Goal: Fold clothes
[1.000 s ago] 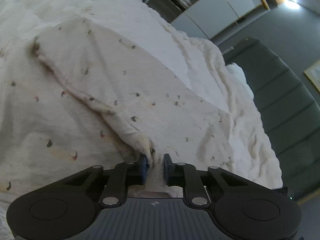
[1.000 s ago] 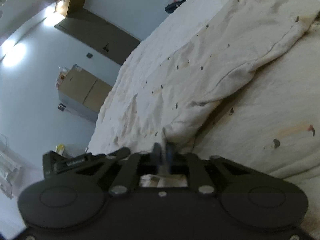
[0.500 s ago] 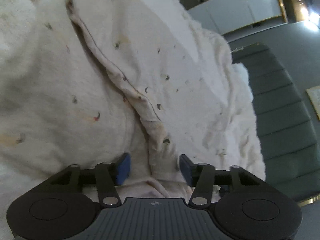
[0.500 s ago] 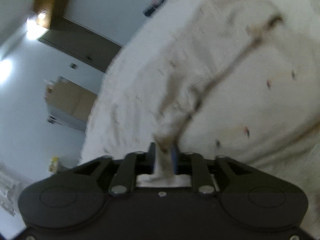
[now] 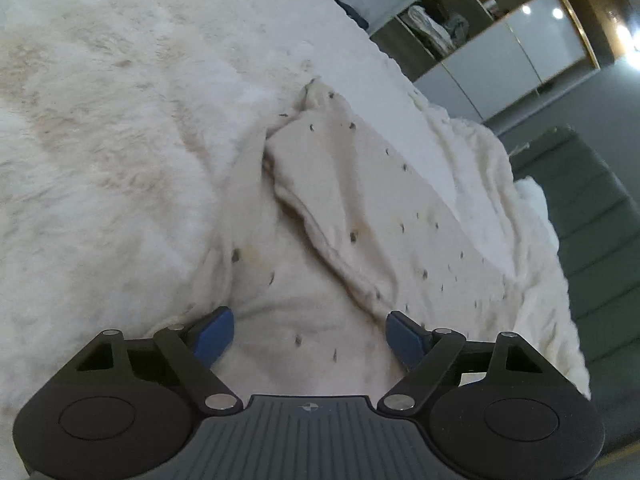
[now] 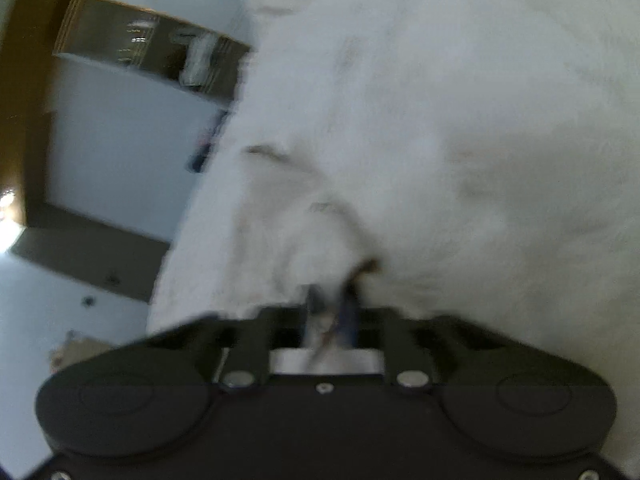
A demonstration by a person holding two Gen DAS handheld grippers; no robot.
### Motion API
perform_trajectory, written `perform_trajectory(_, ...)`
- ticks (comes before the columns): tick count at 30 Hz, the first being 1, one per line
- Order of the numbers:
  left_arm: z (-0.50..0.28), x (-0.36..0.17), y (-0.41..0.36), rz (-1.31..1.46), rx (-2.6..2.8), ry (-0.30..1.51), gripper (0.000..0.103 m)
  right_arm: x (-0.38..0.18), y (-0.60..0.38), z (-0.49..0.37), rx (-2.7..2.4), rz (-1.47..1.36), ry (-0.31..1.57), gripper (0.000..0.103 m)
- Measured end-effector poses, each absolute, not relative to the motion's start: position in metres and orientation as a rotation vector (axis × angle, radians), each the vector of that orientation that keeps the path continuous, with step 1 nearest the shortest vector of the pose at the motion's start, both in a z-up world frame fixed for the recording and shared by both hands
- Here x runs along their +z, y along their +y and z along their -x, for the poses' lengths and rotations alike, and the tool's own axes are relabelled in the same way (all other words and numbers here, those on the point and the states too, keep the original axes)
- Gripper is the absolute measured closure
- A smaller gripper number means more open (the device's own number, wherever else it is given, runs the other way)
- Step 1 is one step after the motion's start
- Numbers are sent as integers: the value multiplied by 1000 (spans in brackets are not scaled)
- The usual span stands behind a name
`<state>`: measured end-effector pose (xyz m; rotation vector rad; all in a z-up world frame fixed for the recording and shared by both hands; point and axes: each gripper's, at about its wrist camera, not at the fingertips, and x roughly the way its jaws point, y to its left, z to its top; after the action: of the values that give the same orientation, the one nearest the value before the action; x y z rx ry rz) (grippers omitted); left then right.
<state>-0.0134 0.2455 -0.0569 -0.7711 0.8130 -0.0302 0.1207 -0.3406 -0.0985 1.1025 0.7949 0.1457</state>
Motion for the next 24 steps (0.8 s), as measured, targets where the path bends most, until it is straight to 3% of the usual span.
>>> perform_trajectory(3,33,-41,250,717,-28,807,22,-92,-344,-100,191,-1079,840,91)
perform_trajectory(4,42,-34,253,676,-9,799,20,-83,-347,-86,204,-1026,836,84)
perform_trajectory(6,47,-25,254,630,22,785,18,-69,-355,-66,180,-940,786,47)
perform_trajectory(8,59,-20,262,627,62,770,18,-51,-364,-38,146,-825,722,43)
perform_trajectory(14,66,-44,281,715,84,809,18,-69,-391,-38,200,-873,811,47)
perform_trajectory(16,60,-52,279,718,78,825,16,-74,-390,-41,223,-886,847,58)
perform_trajectory(18,54,-54,277,727,61,830,17,-77,-390,-36,266,-917,875,89)
perform_trajectory(19,51,-54,276,734,44,827,18,-76,-389,-33,279,-924,875,95)
perform_trajectory(22,51,-45,279,703,56,816,19,-61,-381,-29,348,-915,872,95)
perform_trajectory(24,51,-45,283,677,96,830,20,-57,-377,-29,338,-883,894,89)
